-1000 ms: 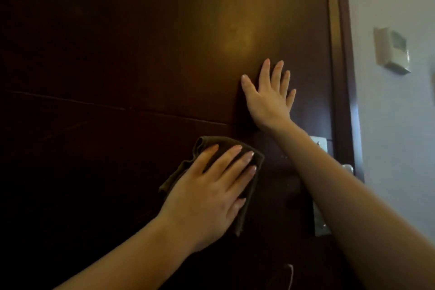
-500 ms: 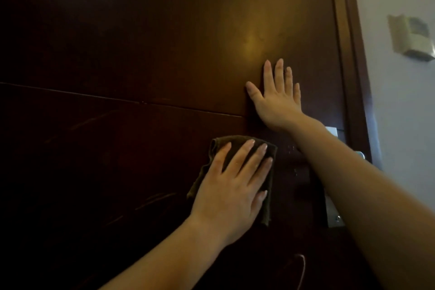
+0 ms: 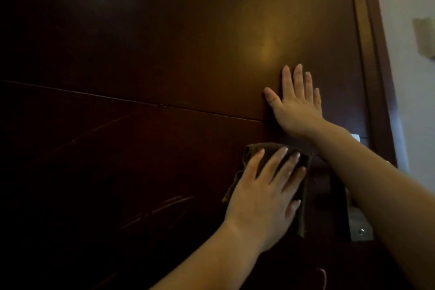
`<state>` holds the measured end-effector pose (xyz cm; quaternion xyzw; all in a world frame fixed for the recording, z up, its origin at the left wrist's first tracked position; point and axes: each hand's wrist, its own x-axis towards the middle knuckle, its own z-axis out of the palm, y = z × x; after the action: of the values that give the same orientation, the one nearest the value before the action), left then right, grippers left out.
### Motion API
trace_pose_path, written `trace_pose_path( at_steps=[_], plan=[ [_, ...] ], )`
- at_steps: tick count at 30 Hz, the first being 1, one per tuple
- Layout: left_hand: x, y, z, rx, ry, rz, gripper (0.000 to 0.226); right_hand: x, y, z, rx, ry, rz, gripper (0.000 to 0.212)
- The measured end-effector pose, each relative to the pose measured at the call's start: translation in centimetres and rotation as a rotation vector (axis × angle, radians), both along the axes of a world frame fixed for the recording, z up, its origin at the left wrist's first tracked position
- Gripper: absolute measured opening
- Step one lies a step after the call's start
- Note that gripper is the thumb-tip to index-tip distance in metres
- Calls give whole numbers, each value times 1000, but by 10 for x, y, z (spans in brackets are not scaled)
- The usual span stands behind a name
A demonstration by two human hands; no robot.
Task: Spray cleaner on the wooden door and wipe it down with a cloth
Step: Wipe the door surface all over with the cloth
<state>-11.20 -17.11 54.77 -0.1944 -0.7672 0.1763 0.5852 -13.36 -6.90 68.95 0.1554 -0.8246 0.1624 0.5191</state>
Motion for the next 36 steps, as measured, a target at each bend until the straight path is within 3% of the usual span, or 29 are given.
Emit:
trace_pose_path(
  at_steps=[8, 14, 20, 24, 29, 36],
  plan=[
    [20, -62, 8, 141, 102, 17, 55, -2, 1, 0, -22, 10, -18, 68],
    [24, -83, 10, 14, 147, 70, 56, -2, 0, 0, -28, 14, -21, 68],
    [29, -94, 26, 158, 194, 85, 57, -3, 0, -1, -33, 18, -19, 68],
    [30, -95, 6, 81, 181, 94, 56, -3, 0, -1, -43, 28, -18, 68],
    [34, -112, 29, -22, 186, 81, 56, -2, 0, 0, -30, 6, -14, 68],
    [41, -130, 37, 136, 224, 94, 56, -4, 0, 0, -36, -6, -26, 69]
  ],
)
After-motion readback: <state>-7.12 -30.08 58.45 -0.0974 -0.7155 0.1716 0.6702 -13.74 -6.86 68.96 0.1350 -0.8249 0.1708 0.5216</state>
